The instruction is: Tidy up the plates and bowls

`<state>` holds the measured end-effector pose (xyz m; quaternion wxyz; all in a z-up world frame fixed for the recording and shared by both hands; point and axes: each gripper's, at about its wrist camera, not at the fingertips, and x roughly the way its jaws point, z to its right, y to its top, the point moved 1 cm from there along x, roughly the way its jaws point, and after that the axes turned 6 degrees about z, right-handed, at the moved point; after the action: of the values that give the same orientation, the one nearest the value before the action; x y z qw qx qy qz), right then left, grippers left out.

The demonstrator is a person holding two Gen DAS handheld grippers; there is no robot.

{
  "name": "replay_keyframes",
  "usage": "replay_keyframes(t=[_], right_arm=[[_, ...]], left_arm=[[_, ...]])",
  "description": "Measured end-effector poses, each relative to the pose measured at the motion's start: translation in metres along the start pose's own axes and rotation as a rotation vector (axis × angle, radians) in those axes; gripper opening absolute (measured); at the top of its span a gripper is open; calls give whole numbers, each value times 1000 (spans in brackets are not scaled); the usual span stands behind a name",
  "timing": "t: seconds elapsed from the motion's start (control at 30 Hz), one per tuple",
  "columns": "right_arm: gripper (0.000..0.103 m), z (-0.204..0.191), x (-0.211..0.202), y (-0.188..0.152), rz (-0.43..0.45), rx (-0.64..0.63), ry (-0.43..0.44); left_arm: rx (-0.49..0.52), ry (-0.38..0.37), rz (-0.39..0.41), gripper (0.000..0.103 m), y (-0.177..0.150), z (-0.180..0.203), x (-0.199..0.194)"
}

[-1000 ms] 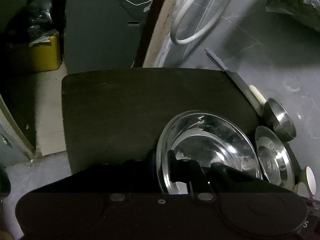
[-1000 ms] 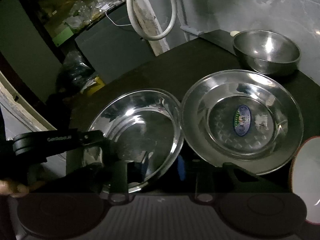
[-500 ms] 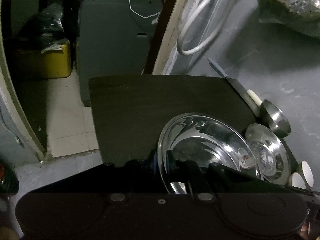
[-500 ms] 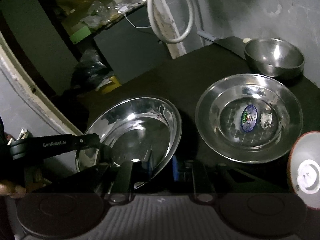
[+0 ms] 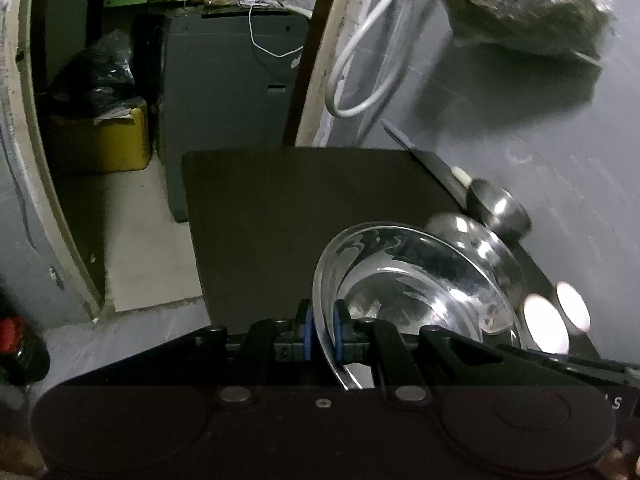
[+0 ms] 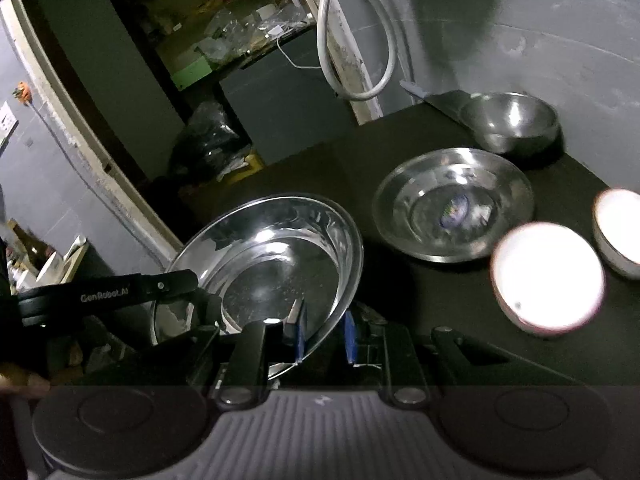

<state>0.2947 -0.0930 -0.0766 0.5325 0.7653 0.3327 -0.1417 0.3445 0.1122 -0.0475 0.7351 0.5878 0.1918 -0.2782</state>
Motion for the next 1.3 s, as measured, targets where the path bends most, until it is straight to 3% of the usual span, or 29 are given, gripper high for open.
replay_keyframes(t=[0.53,1.1,1.3], right_arm=[[22,5,-40,-38,-65,-95,-11],[29,3,-34,-43,-89,-168,-29],[36,0,-32,-43,-82,-190,-31]], left_arm=[[55,101,-109,16,-64,30,-30],[101,152,-141,18,-72,44,-12],[101,153,-160,20,-72,42,-8]])
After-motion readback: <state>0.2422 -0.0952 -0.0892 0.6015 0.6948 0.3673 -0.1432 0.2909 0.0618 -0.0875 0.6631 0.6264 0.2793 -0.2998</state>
